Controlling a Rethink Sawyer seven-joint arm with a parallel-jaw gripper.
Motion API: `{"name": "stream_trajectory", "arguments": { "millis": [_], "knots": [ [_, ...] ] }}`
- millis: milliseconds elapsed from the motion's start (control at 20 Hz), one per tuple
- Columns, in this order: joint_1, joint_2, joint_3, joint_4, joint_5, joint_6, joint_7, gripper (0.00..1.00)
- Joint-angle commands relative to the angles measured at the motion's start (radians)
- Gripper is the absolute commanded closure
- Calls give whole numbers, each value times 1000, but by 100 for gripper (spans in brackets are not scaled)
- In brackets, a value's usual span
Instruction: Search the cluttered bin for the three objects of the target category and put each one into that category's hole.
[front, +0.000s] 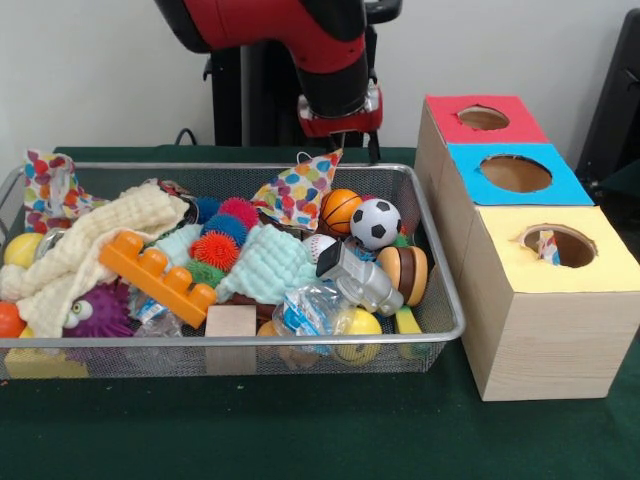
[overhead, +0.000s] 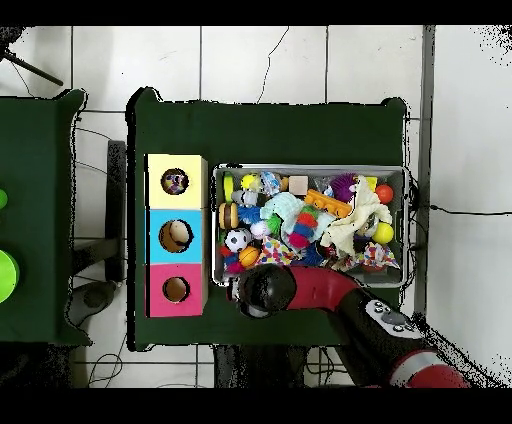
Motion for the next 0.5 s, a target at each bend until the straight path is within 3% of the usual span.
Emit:
{"name": "stream_trajectory", "arguments": {
  "millis": [50, 300, 500],
  "knots": [
    [46, 113, -73, -153, -73, -130, 95, 0],
    [52, 75, -64, -177, -36, -69, 73, 0],
    [49, 92, -64, -206, -35, -66, 54, 0]
  ]
}}
